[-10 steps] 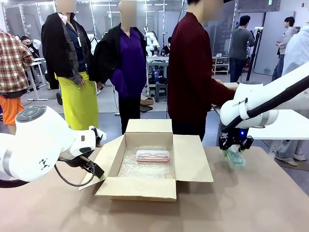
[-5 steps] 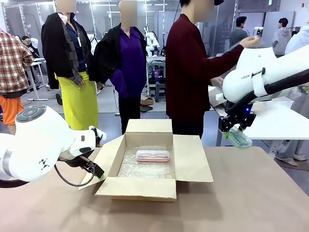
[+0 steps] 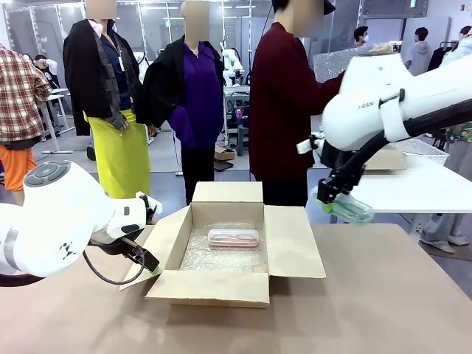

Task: Pack the glasses set securely to prepare it for shipping.
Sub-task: Put the Glasses case from the right side of the table into the Package Box.

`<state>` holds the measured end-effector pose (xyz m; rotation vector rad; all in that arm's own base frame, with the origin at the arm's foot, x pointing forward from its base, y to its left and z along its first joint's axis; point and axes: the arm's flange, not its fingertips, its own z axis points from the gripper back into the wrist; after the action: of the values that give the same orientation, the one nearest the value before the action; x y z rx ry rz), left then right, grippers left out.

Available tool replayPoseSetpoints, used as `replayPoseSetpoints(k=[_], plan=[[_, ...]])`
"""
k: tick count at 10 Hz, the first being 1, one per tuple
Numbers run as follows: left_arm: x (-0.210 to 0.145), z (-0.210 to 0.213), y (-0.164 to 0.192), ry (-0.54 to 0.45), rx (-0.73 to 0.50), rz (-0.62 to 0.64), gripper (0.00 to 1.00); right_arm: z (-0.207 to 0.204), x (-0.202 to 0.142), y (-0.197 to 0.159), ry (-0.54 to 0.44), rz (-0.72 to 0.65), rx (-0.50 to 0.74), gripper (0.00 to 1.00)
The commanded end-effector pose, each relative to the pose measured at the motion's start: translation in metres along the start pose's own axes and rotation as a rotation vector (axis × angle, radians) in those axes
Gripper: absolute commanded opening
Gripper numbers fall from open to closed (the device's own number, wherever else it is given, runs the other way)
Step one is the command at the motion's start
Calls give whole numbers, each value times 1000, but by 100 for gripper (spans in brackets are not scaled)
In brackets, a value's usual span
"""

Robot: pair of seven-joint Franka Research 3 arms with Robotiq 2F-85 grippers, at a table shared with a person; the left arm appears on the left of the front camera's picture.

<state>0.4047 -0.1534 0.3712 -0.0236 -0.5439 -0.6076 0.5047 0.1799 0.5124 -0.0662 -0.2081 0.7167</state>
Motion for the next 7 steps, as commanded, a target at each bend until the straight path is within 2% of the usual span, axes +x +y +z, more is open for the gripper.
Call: replayPoseSetpoints(k=[1, 3, 5, 7], plan=[[-2, 2, 1, -2, -1, 4, 100, 0, 12, 33, 29, 195, 49, 2], [-2, 2, 1, -2, -1, 4, 100, -15, 28, 69, 48, 343, 50, 2], [-2, 2, 1, -2, -1, 4, 100, -37, 44, 85, 72, 402, 49, 2], [-2, 2, 1, -2, -1, 4, 100, -38, 46, 95, 67, 409, 62, 2]])
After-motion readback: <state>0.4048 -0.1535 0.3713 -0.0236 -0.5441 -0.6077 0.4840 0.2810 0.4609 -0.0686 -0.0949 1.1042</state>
